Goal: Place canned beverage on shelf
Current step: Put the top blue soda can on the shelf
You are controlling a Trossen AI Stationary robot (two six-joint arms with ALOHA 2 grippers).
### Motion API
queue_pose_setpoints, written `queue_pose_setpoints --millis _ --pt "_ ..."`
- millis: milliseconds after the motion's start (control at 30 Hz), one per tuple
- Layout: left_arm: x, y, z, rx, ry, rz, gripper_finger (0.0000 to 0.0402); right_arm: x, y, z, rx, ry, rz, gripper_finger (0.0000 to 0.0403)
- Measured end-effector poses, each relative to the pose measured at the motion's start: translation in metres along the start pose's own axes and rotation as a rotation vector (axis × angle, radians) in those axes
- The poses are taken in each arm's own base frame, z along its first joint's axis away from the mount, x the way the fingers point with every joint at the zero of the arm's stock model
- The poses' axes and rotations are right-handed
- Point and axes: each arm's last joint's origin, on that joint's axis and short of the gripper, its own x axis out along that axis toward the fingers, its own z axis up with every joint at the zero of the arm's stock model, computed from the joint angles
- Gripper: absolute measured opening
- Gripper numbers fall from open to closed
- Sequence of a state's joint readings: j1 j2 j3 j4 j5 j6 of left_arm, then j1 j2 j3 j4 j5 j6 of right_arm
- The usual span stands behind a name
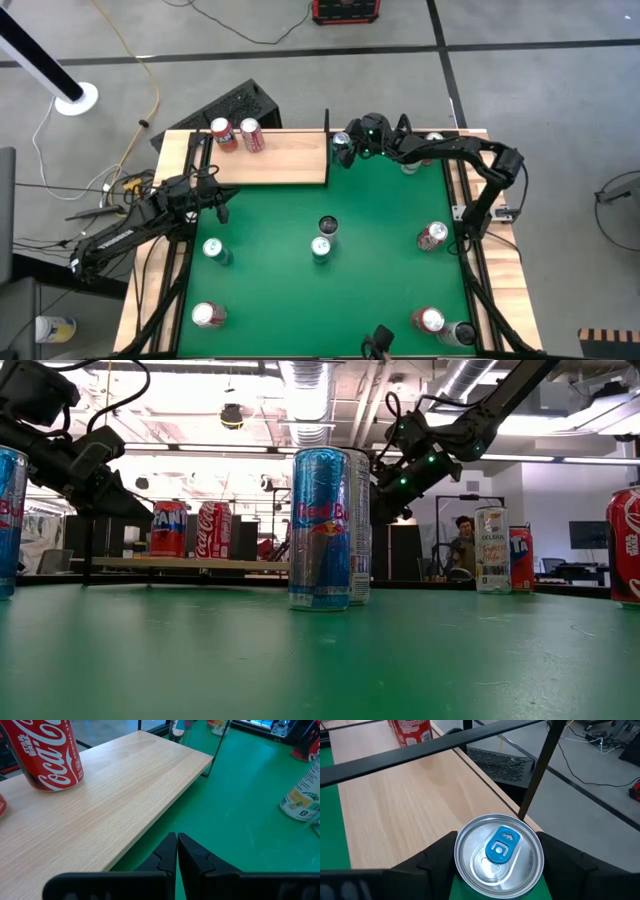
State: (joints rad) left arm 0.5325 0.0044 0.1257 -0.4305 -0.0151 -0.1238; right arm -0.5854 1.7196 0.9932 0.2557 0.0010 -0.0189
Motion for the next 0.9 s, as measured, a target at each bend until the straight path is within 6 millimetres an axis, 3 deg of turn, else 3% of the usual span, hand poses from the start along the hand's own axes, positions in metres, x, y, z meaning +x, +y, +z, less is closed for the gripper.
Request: queue_pose_setpoints --millis 133,300,600,767,900 --pt "0.0 0.0 0.0 0.0 0.0 0.0 0.0 -0.011 -0.002 0.008 -0.021 -0.006 -0.069 0.0265" --pt "0.0 0.0 0.0 0.0 0.0 0.001 0.0 -0.041 -0.002 0.035 -0.069 -0.122 -0.197 0.0265" --pt "0.0 0.0 0.0 0.0 0.0 0.0 0.0 -0.094 0.017 0.09 -0.173 -0.518 -0.273 0.0265" --pt "0.0 0.0 0.0 0.0 0.0 0.0 0.0 -0.091 0.034 0.115 -0.183 -0.58 -0.129 0.0265" --pt "0.0 0.0 0.0 0.0 0.0 0.0 0.0 -0.061 0.054 0.131 -0.181 -0.505 -0.02 0.0265"
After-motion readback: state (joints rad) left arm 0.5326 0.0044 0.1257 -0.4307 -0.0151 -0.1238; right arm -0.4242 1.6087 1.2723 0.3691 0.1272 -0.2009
